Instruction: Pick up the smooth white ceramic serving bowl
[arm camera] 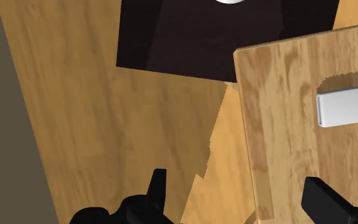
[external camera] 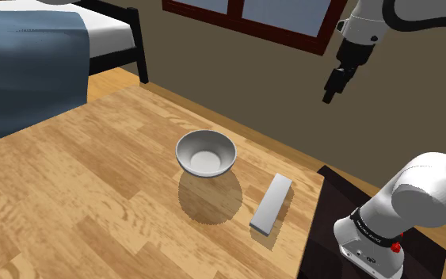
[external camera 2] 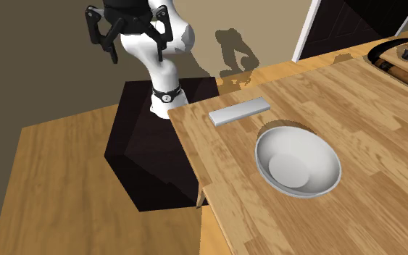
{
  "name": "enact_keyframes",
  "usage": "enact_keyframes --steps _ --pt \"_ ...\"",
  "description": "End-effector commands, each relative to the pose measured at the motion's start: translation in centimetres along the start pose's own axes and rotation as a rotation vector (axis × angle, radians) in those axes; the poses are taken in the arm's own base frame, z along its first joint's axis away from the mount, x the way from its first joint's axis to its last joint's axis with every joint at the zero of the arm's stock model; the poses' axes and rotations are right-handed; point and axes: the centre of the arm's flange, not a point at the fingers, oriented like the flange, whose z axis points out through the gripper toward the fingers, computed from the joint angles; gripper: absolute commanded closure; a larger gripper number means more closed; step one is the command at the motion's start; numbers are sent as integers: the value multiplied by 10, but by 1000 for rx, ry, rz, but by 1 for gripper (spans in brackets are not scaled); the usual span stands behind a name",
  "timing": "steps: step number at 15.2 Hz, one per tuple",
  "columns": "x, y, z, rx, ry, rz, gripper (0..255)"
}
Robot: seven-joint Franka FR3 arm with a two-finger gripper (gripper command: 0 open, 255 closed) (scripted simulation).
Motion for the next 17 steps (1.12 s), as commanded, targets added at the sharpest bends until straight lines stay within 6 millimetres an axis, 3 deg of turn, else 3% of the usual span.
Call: enact_keyframes --steps 1,17 --pt "0 0 0 0 0 0 0" --pt "137 -134 73 95 -31 -36 0"
